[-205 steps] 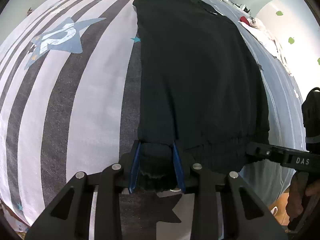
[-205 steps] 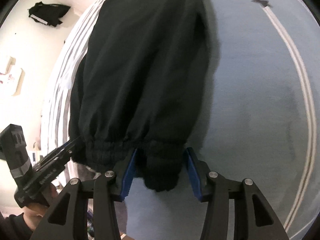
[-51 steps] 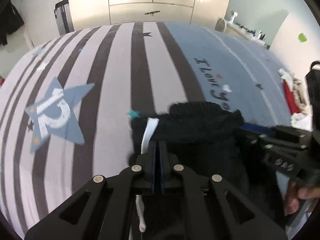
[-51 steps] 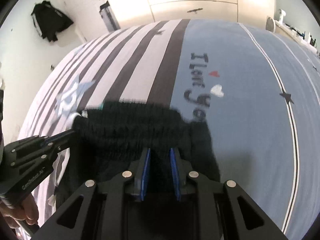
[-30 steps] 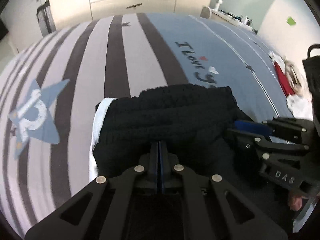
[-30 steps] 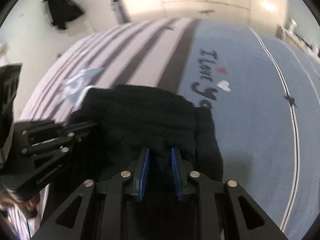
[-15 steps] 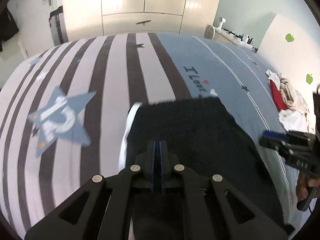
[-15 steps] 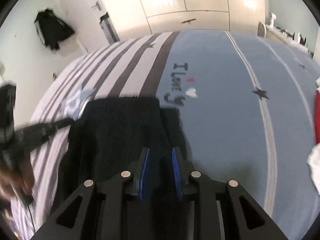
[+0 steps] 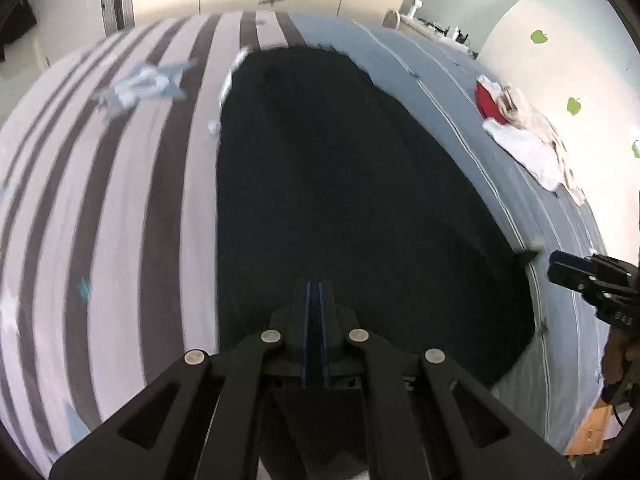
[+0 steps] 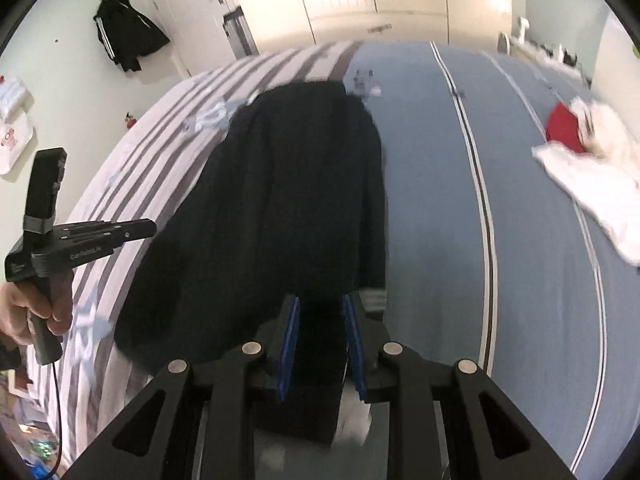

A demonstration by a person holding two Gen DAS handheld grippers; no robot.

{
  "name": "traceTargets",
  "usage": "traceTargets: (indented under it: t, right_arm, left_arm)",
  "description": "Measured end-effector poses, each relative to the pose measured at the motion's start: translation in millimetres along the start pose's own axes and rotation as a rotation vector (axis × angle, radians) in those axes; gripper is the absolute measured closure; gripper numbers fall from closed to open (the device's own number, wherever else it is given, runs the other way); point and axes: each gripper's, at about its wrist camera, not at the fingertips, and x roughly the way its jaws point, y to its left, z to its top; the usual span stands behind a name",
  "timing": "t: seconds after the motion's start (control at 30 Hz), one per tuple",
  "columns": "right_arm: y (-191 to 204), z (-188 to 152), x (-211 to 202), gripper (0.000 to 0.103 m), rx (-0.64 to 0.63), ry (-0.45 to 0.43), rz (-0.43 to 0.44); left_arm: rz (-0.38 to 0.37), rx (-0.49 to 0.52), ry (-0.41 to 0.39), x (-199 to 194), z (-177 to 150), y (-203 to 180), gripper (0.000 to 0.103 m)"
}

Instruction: Fold clothes

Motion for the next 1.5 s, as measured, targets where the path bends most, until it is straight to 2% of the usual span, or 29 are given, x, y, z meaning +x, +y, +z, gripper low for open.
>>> traceTargets:
  t: [0.07, 0.17, 0.27, 0.43, 0.57, 0.63, 0.7, 0.8, 0.87, 0.93, 1.07, 1.17, 1.23, 1.27, 1.3, 1.33, 1.4, 1.5]
  right_arm:
    - [0.1, -12.2, 9.1, 0.081, 0.016, 0.035, -0.005]
    - [0.9, -8.4, 28.5, 0.081, 0.006, 0.048, -0.002]
    - [-1.8, 11.8, 53.1, 0.081, -0.004, 0.04, -0.019]
    - [-12.7, 46.1, 99.7, 0.081, 0.031, 0.101, 0.002]
    - [-12.4, 67.2, 90.4, 0.079, 0.038, 0.093, -0.002]
    - [-15.1, 68.8, 79.6, 0.076, 0.048, 0.072, -0.048]
    - [-24.3, 61.8, 78.1, 0.075, 0.083, 0.088, -0.109]
    - [-38.2, 45.8, 81.0, 0.075, 0.137, 0.113, -0.176]
    - [-37.0, 39.5, 72.0, 0.075, 0.143, 0.083, -0.157]
    - [-22.0, 35.2, 56.8, 0.075, 0.093, 0.031, -0.151]
    - [39.6, 20.9, 49.5, 0.075, -0.026, -0.002, -0.044]
    - [69.2, 10.9, 66.8, 0.076, -0.075, 0.031, -0.003]
    - [67.0, 0.5, 84.5, 0.083, -0.074, 0.056, -0.044]
    - [59.1, -6.7, 90.2, 0.093, -0.05, 0.07, -0.059]
    - [47.9, -13.0, 92.0, 0.096, -0.009, 0.079, -0.057]
    - [37.5, -17.3, 90.8, 0.098, 0.028, 0.081, -0.043]
    - [24.1, -23.8, 83.8, 0.098, 0.068, 0.084, -0.02]
    - [25.6, -27.1, 68.6, 0.096, 0.044, 0.103, -0.027]
  left_arm:
    - [0.032, -0.003, 0.032, 8.3, -14.5, 4.4, 0.1]
    - [0.116, -0.013, 0.076, 22.0, -29.4, 21.9, 0.1]
    - [0.197, -0.052, 0.084, 22.2, -34.9, 44.8, 0.1]
    - [0.281, -0.127, 0.076, 7.4, -41.3, 75.1, 0.1]
    - [0.272, -0.13, 0.017, -19.6, -41.8, 68.9, 0.1]
    - [0.214, -0.145, -0.008, -32.3, -42.3, 58.7, 0.1]
    - [0.16, -0.136, -0.019, -37.7, -43.1, 45.9, 0.1]
    - [0.082, -0.102, -0.027, -36.3, -45.8, 23.0, 0.1]
    - [0.072, -0.07, -0.012, -27.5, -48.4, 9.7, 0.1]
    - [0.052, -0.055, 0.005, -15.5, -53.7, -4.5, 0.1]
    - [0.095, 0.007, 0.054, 11.4, -70.1, -17.2, 0.1]
    - [0.092, -0.028, 0.063, 21.7, -81.8, -11.3, 0.1]
    - [0.107, -0.038, 0.07, 21.5, -83.1, -8.4, 0.099]
    - [0.139, -0.034, 0.075, 20.7, -84.0, -7.0, 0.099]
    - [0.173, -0.039, 0.089, 20.6, -86.5, -1.9, 0.099]
    - [0.204, -0.047, 0.101, 20.4, -89.0, 3.4, 0.099]
    - [0.196, -0.104, 0.111, 16.7, -93.3, 17.8, 0.099]
    - [0.209, -0.167, 0.118, 4.4, -92.0, 26.5, 0.099]
